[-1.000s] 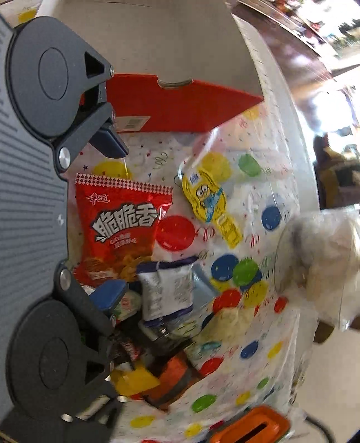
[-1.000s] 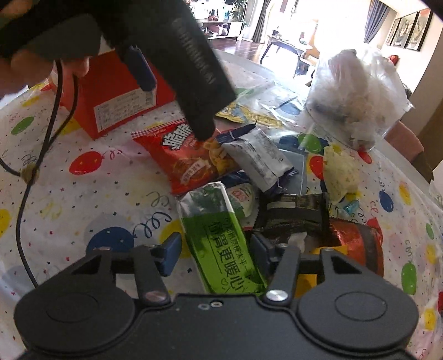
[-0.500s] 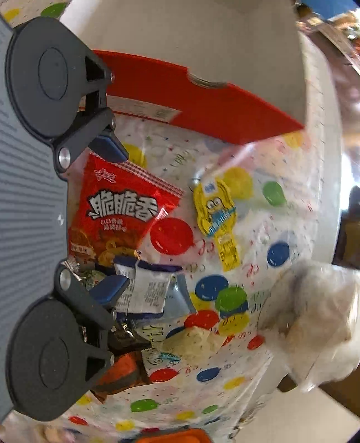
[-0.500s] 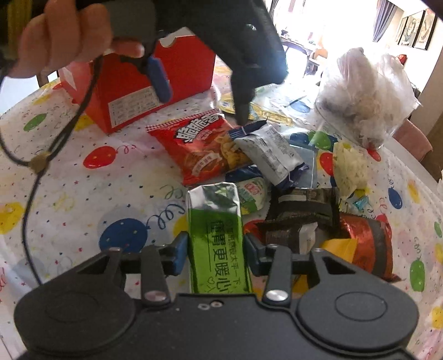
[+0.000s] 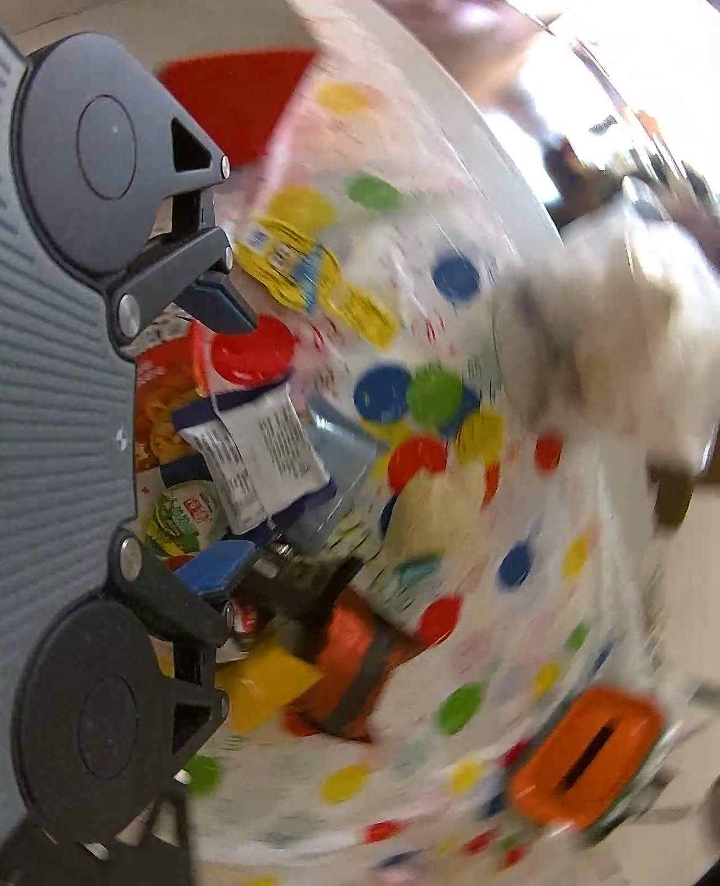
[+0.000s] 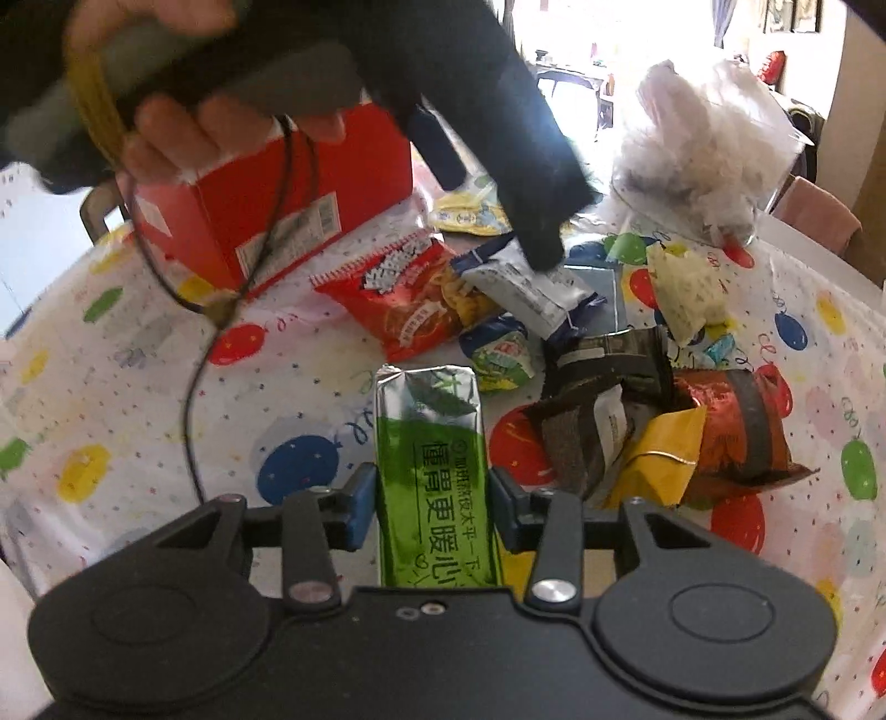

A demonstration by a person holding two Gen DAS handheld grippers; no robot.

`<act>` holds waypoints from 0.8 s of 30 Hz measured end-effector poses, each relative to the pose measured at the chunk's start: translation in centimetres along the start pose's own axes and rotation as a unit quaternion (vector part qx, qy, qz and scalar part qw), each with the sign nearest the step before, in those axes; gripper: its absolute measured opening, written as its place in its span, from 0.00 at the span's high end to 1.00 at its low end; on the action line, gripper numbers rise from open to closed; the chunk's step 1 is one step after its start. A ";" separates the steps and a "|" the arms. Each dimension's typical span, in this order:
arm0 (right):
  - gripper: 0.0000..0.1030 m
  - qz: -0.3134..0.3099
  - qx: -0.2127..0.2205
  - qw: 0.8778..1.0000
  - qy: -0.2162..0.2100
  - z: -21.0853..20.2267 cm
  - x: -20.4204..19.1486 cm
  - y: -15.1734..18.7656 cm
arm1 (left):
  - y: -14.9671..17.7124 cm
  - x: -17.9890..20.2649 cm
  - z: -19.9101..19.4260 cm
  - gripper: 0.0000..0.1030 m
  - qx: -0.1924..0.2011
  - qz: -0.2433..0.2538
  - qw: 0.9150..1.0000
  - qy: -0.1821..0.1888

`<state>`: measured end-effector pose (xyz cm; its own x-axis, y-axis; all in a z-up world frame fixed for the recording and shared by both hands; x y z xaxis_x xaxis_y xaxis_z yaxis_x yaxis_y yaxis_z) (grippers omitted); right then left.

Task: Organize snacks
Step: 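Grasp the white-and-blue packet with the left gripper while the right grasps the green bar, then carry both packets into the red box and release them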

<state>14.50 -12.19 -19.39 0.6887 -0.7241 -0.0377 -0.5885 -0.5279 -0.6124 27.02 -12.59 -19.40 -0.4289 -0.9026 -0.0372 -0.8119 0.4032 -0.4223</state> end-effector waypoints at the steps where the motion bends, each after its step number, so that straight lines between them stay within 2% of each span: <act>1: 0.60 0.006 0.003 1.000 -0.003 -0.2 0.0 -0.1 | -0.2 0.2 0.4 0.21 -0.007 0.019 1.000 0.008; 5: 0.60 0.028 0.008 0.999 -0.017 -0.8 -0.3 -0.3 | -0.7 0.8 1.8 0.20 -0.024 0.098 0.994 0.031; 7: 0.60 0.036 0.008 0.999 -0.023 -0.9 -0.5 -0.3 | -0.6 1.4 2.4 0.20 -0.040 0.136 0.989 0.051; 10: 0.60 0.044 0.006 0.999 -0.026 -0.8 -0.5 -0.3 | -0.9 2.1 3.4 0.20 -0.055 0.193 0.978 0.061; 14: 0.60 0.049 0.004 0.998 -0.026 -0.6 -0.5 -0.4 | -1.4 2.0 4.8 0.20 -0.088 0.216 0.969 0.079; 19: 0.60 0.063 0.001 0.998 -0.028 -0.6 -0.5 -0.5 | -0.5 2.1 5.9 0.20 -0.126 0.243 0.957 0.096; 23: 0.60 0.071 -0.003 0.997 -0.024 -0.4 -0.3 -0.3 | -0.1 2.7 6.0 0.21 -0.125 0.252 0.955 0.097; 24: 0.60 0.074 -0.004 0.997 -0.023 -0.3 -0.2 -0.3 | -0.1 2.8 6.0 0.24 -0.123 0.251 0.955 0.096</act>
<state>14.37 -12.03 -18.95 0.6132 -0.7728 -0.1635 -0.6882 -0.4211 -0.5908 28.28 -16.01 -24.92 -0.8349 -0.5504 -0.0019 -0.5422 0.8231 -0.1691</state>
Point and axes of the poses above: each gripper's, at about its wrist camera, not at the fingertips, and z roughly the way its jaws point, x to its right, y to its underside, the point moved 10 cm from there along z, roughly the way its jaws point
